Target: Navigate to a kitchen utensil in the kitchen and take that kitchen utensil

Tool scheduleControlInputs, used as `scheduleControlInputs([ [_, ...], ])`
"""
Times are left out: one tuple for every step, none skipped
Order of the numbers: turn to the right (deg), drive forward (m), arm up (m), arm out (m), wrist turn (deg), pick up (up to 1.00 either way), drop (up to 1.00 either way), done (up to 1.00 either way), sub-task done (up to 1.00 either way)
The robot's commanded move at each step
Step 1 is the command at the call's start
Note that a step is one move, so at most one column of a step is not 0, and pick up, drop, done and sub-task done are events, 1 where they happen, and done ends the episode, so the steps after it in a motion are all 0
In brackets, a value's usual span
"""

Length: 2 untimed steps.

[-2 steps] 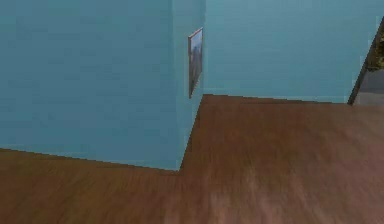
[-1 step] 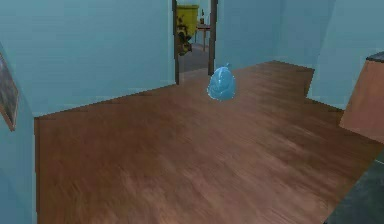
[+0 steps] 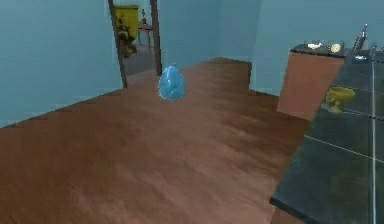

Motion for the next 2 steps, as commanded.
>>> scheduleControlInputs([
  [0.0, 0.50, 0.00, 0.00, 0.0, 0.00, 0.00, 0.00, 0.00],
  [18.0, 0.00, 0.00, 0.00, 0.0, 0.00, 0.00, 0.00, 0.00],
])
